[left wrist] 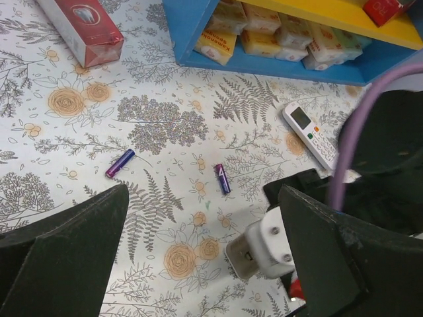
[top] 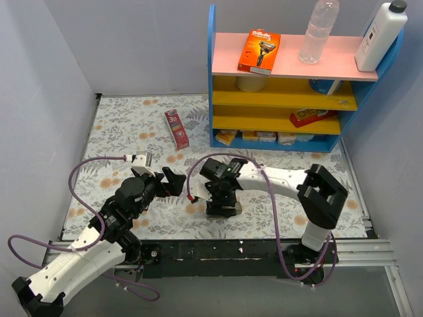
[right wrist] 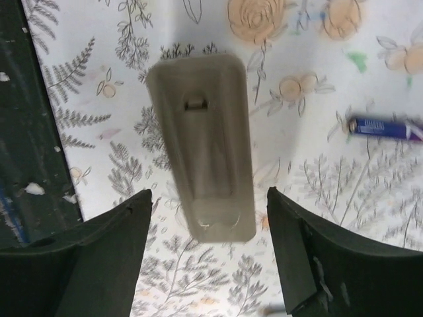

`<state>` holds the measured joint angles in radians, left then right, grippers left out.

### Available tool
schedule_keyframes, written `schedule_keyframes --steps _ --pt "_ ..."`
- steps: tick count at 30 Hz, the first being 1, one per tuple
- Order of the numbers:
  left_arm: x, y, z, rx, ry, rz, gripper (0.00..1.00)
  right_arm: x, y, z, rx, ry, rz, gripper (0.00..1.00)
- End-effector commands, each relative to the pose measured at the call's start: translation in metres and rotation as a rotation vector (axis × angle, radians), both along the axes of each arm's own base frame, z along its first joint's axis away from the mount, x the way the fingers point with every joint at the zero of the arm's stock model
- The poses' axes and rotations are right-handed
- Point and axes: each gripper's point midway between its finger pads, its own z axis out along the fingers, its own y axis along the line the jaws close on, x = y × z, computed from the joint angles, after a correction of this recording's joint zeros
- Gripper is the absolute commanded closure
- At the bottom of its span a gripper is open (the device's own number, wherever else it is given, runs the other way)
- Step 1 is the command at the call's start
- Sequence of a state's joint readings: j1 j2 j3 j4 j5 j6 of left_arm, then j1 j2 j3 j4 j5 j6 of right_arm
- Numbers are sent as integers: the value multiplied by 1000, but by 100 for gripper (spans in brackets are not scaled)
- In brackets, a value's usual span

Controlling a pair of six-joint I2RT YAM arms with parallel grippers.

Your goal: Load the batteries into the remote control

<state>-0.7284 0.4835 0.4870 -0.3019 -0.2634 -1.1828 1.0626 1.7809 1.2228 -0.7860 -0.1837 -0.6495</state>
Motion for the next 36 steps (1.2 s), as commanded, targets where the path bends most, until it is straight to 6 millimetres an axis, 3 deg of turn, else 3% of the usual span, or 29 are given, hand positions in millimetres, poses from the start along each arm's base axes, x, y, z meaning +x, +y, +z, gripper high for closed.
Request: schedule_keyframes --steps 1,3,4,7,10,20,23,29,34,36 --pt "4 -4 13 16 -36 -24 2 -6 -14 28 42 -36 -206 23" --pt "4 -6 10 22 -30 -33 2 -11 -21 31 60 -34 -322 22" --pt "4 -8 6 28 -23 -41 2 -16 -31 17 47 -31 -357 22" --pt "3 -16 1 33 -14 -80 2 -19 -40 6 67 -39 -497 22" --pt "1 -23 -5 46 6 -124 2 -12 -40 -1 113 -75 -595 22" --pt "-10 -47 -32 84 100 -270 2 25 -54 -28 7 -182 -786 23" --pt "-17 -53 -38 75 126 -314 2 47 -64 -28 9 -246 -870 23" --pt "-28 -67 -49 64 172 -409 2 95 -59 -13 110 -343 -962 23" --pt "-32 -78 -62 73 236 -473 2 108 -53 -4 133 -339 -995 24" --pt "-28 -78 -63 69 249 -443 2 107 -52 8 152 -330 -1035 24"
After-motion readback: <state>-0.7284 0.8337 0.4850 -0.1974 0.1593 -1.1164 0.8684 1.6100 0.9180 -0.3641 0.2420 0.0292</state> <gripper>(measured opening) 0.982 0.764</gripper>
